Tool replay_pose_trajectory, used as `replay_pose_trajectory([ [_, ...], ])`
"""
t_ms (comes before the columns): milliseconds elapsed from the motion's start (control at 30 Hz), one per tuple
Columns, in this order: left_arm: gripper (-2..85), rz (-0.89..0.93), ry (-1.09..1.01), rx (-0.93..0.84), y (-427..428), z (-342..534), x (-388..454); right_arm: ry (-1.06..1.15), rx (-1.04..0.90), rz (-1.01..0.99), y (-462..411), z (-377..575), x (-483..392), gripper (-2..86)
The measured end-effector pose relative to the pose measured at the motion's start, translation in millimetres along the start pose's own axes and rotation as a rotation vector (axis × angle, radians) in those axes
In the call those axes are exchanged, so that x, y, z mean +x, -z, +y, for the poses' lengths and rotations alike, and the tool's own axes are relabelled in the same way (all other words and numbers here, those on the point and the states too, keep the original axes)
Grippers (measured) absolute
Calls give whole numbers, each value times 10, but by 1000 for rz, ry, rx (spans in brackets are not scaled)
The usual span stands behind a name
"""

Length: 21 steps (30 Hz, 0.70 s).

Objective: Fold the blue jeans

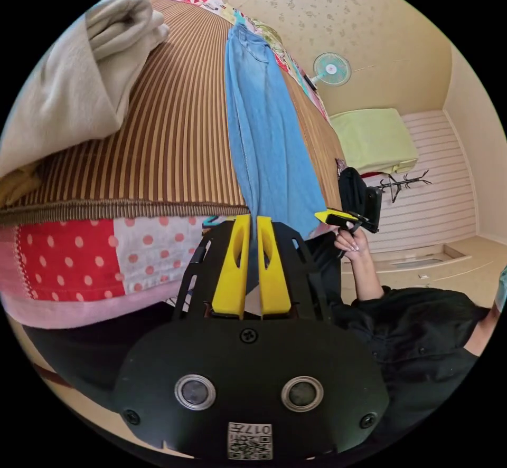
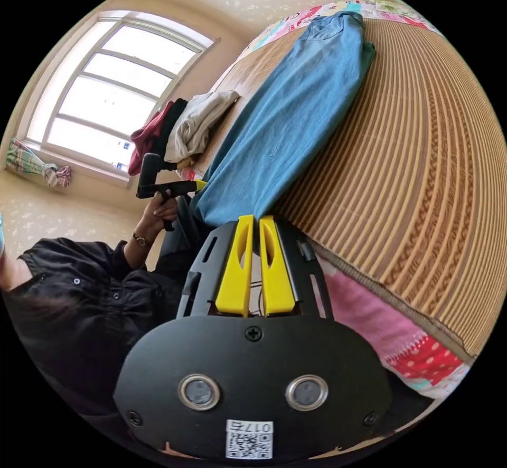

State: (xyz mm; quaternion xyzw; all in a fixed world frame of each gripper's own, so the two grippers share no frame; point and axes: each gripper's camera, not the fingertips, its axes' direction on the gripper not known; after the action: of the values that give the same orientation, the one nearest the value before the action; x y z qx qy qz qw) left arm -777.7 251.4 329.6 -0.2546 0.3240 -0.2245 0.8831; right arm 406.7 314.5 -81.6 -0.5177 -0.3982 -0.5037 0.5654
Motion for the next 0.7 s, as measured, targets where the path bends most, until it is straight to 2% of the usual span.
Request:
replay_pose_trajectory([
  [67, 35, 21, -9, -13, 39, 109, 4, -13, 10, 6, 100, 125, 9, 45],
  [167, 79, 36, -37, 75, 238, 100, 38, -63, 111, 4, 296, 118, 108, 79],
  [333, 130, -4, -50, 127, 263, -451, 38, -139, 202, 49, 286, -319, 287, 119],
  [400, 117, -92, -31, 93, 90, -695, 1, -189, 185, 35, 94, -525, 341, 114],
  [533, 58, -87, 2, 42, -38, -666, -7, -170, 91, -68, -207, -580, 200, 72],
  [633, 14, -6, 44, 6, -83, -427, -80, -53, 131, -107, -208, -303, -43, 38],
  [700, 3, 170, -4, 53, 118, -218, -90, 65, 243, -221, 126, 29, -328, 31],
])
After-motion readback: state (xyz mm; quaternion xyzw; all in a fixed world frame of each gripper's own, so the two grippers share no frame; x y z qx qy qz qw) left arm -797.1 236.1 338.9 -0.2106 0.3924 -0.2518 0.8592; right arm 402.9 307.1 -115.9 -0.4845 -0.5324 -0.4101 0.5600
